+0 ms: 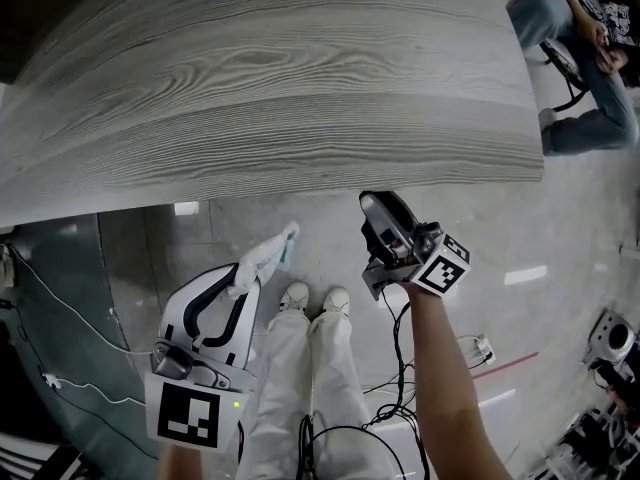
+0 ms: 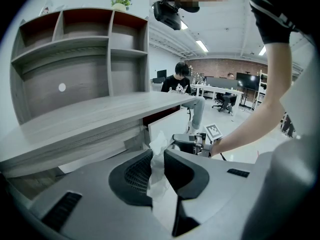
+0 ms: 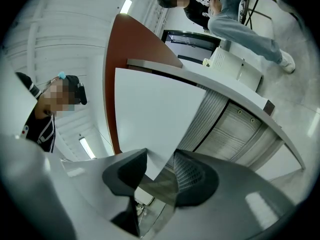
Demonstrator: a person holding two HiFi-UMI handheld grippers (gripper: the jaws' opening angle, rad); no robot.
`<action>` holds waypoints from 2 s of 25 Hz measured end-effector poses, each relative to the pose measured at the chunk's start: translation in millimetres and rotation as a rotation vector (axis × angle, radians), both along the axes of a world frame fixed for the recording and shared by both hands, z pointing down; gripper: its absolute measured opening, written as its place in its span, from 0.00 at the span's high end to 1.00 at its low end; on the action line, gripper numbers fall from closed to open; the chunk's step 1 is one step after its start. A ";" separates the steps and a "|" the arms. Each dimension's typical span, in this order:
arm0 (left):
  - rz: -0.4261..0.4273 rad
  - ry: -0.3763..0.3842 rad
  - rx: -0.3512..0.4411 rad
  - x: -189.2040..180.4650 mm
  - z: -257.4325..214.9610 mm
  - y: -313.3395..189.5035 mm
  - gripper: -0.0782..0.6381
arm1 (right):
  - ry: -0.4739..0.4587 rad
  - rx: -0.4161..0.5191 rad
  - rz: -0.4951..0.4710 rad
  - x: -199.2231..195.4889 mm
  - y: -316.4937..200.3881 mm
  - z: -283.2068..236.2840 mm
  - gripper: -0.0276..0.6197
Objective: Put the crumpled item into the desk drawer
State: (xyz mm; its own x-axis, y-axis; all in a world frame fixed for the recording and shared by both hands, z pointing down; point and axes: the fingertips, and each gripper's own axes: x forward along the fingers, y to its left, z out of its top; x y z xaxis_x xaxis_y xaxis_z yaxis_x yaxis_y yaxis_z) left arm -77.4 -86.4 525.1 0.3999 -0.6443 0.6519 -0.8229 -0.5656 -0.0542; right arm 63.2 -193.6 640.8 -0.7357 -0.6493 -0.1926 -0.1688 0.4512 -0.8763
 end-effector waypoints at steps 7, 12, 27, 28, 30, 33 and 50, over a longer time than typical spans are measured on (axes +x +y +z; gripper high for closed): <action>0.002 -0.001 -0.001 -1.3 4.1 1.8 0.80 | 0.012 -0.003 -0.012 2.5 12.2 8.1 0.72; -0.049 0.017 -0.019 -4.2 5.8 3.1 0.80 | 0.018 -0.012 -0.031 5.0 25.6 12.2 0.73; -0.069 0.031 -0.029 -6.8 7.8 6.7 0.80 | 0.003 -0.016 -0.005 16.7 30.5 11.7 0.77; -0.068 0.030 -0.029 -6.8 8.2 6.8 0.80 | 0.002 -0.017 -0.008 17.0 30.7 12.0 0.77; -0.065 0.030 -0.026 -6.5 8.8 6.6 0.80 | 0.002 -0.021 -0.016 17.7 31.5 13.2 0.78; -0.066 0.029 -0.026 -7.9 9.0 7.2 0.80 | 0.017 -0.026 -0.022 17.2 32.8 16.3 0.79; 0.062 -0.046 0.108 1.2 -33.5 -1.4 0.80 | 0.482 -0.059 0.168 38.7 60.5 2.2 0.94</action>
State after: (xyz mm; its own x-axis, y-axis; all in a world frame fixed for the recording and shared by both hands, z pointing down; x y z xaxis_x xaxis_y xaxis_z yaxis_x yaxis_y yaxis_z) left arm -76.2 -87.8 491.7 0.4122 -0.6871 0.5983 -0.7820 -0.6037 -0.1547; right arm 101.9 -133.1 643.0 -0.6165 -0.7657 0.1832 -0.6260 0.3356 -0.7039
